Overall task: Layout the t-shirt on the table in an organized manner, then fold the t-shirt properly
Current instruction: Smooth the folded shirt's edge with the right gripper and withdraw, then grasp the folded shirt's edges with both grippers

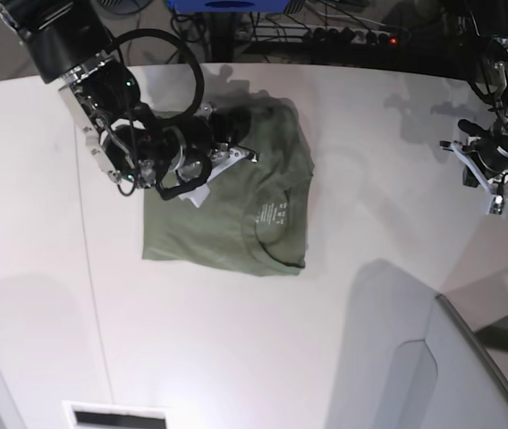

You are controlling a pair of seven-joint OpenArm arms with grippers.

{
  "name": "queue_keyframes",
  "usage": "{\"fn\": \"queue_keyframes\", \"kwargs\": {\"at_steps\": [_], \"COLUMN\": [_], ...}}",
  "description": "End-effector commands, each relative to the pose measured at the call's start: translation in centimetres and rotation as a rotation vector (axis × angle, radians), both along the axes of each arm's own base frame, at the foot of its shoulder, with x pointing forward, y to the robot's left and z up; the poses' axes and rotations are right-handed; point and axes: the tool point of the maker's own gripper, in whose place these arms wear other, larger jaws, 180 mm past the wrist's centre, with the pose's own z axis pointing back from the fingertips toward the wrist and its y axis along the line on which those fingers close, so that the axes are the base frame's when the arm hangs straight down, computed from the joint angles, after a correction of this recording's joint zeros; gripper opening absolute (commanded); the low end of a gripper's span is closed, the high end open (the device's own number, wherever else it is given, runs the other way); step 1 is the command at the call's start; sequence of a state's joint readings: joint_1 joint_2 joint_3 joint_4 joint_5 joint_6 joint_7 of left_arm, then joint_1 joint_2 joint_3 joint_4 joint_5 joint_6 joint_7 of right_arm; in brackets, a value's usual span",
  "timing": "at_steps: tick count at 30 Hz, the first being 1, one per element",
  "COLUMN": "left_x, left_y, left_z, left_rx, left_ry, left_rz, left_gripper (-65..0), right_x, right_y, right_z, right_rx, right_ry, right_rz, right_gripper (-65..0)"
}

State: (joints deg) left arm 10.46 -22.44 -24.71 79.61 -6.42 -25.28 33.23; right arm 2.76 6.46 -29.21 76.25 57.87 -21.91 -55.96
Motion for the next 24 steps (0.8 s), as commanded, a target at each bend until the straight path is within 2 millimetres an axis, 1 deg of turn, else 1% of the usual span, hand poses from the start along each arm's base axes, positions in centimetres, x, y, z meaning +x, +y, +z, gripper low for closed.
{"fn": "queue_keyframes", "kwargs": {"at_steps": [1,3,4,5,7,8,9,11,13,15,16,18,19,21,22,23,24], "left_x": [1.6,1.7,1.8,1.8,2.0,1.9,1.7,1.4,1.4,1.2,1.3,2.0,2.2,2.1,2.4,2.7,2.8], "left_y": [0.7,0.4,0.1,-0.3,-1.5,-2.1,-3.1,-5.8,-8.6,-10.9,-11.8,-14.0,-15.0,-16.7,-17.5,-18.3,-18.5], "left_z": [1.9,1.8,1.9,1.7,1.5,1.4,1.3,1.5,2.4,2.8,2.9,3.1,3.0,2.3,2.4,2.4,2.2], "left_rx": [0.019,0.014,0.01,-0.004,-0.03,-0.037,-0.047,-0.07,-0.085,-0.103,-0.116,-0.213,-0.278,-0.426,-0.509,-0.597,-0.66], "left_ry": [-0.062,-0.062,-0.067,-0.07,-0.079,-0.067,-0.043,-0.002,0.004,0.009,0.009,-0.018,-0.023,-0.03,-0.049,-0.069,-0.071], "left_rz": [-0.004,-0.006,-0.009,-0.009,-0.01,-0.011,-0.03,-0.115,-0.202,-0.256,-0.259,-0.249,-0.246,-0.235,-0.228,-0.216,-0.203], "left_gripper": [-65.0,-65.0,-65.0,-65.0,-65.0,-65.0,-65.0,-65.0,-65.0,-65.0,-65.0,-65.0,-65.0,-44.1,-32.7,-22.7,-15.6], "right_x": [0.7,0.9,1.1,1.6,2.4,2.6,2.7,3.7,5.0,6.4,6.9,7.8,8.0,8.3,8.3,8.3,8.2], "right_y": [0.0,-0.4,-0.4,-0.3,0.3,0.2,0.2,-0.2,-2.3,-4.4,-5.7,-8.7,-9.5,-10.9,-11.3,-11.6,-11.8], "right_z": [0.3,-0.1,0.1,0.8,3.0,4.0,5.0,7.1,8.1,8.7,8.7,8.8,8.9,9.0,9.0,9.0,8.9], "right_rx": [0.006,-0.008,-0.004,0.007,0.038,0.048,0.061,0.085,0.083,0.072,0.063,0.027,0.015,-0.01,-0.018,-0.025,-0.031], "right_ry": [-0.011,-0.008,-0.014,-0.04,-0.108,-0.133,-0.162,-0.223,-0.266,-0.298,-0.302,-0.319,-0.33,-0.37,-0.384,-0.395,-0.399], "right_rz": [-0.005,-0.01,-0.011,-0.011,-0.001,0.012,0.024,0.01,-0.069,-0.143,-0.182,-0.244,-0.246,-0.215,-0.199,-0.184,-0.174], "right_gripper": [-62.3,-62.3,-62.3,-62.3,-62.3,-62.3,-62.3,-62.3,-62.3,-62.3,-62.3,-62.3,-62.3,-62.3,-62.3,-62.3,-62.3]}}
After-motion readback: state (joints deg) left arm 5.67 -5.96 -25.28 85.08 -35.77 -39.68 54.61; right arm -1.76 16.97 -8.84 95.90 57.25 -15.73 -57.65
